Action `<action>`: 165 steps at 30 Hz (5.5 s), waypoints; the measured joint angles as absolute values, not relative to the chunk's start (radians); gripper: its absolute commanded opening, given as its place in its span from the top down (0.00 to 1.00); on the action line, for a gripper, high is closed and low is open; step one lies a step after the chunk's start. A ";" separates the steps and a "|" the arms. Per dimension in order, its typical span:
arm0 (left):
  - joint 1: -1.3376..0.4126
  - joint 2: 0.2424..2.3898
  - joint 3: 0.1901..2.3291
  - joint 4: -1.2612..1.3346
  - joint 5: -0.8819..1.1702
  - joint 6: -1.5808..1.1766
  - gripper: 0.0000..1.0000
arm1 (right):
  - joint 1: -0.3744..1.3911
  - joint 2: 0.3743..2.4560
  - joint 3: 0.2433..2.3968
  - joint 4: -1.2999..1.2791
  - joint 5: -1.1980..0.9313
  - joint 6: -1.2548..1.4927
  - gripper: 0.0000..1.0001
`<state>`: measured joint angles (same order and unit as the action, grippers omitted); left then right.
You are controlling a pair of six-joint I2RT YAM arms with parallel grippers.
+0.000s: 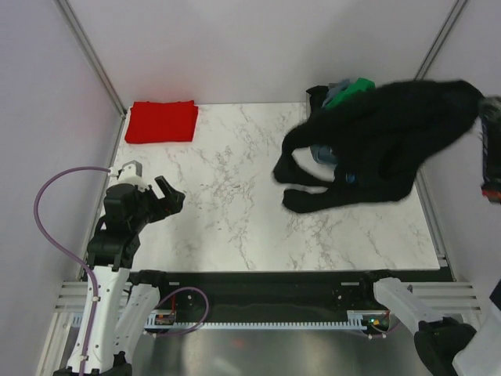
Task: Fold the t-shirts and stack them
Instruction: Move the tshirt to the center of the board, then flatten the tshirt out
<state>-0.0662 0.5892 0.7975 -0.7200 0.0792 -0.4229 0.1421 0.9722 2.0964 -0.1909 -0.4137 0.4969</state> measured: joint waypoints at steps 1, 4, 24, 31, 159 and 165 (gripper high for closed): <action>-0.066 0.589 0.797 -0.720 0.079 -0.423 0.05 | 0.143 0.928 2.066 -0.147 -0.412 0.510 1.00; -0.066 0.589 0.797 -0.724 0.078 -0.423 0.05 | 0.146 0.862 1.938 -0.096 -0.405 0.554 1.00; -0.068 0.608 0.797 -0.728 0.058 -0.434 0.04 | 0.026 1.452 1.197 -0.735 -0.004 0.534 0.02; -0.068 0.649 0.797 -0.729 0.058 -0.438 0.04 | 0.138 1.258 1.087 -0.703 0.027 0.529 0.08; -1.701 1.956 1.539 -0.870 -0.156 -0.870 0.98 | 0.017 1.536 1.425 -0.779 -0.014 0.414 1.00; -1.697 1.910 1.533 -0.962 -0.246 -0.900 0.98 | 0.017 1.519 1.425 -0.784 -0.024 0.415 1.00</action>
